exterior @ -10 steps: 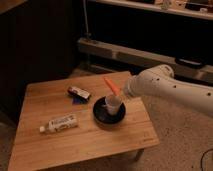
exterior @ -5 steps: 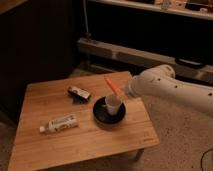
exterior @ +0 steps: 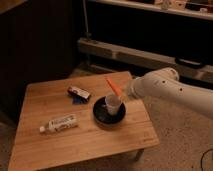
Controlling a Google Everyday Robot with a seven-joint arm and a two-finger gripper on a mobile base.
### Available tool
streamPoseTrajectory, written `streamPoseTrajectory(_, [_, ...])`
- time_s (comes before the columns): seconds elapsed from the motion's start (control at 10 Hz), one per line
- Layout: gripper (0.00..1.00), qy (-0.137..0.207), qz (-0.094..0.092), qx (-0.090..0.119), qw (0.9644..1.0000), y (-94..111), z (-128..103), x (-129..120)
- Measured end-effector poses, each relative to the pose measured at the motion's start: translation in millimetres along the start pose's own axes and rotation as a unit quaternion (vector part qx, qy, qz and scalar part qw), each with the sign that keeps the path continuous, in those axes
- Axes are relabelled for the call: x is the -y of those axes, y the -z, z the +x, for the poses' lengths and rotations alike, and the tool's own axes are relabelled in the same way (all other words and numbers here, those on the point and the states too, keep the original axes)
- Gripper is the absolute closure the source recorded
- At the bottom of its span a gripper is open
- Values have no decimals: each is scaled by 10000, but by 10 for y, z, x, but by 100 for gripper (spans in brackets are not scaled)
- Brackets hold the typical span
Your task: Place the pepper in the ceramic cup
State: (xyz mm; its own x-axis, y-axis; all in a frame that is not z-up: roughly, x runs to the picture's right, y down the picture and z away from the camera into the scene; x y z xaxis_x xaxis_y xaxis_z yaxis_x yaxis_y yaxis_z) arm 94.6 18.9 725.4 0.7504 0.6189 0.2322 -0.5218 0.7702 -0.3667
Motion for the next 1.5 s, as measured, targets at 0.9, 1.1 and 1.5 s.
streamPoseTrajectory(0.9, [86,-55,-20,658,9978,24,-34,-38])
streamPoseTrajectory(1.1, [83,-61,9,645,9979,47,-33,-32])
streamPoseTrajectory(1.5, [45,-133,81,508,9986,70,-5,-17])
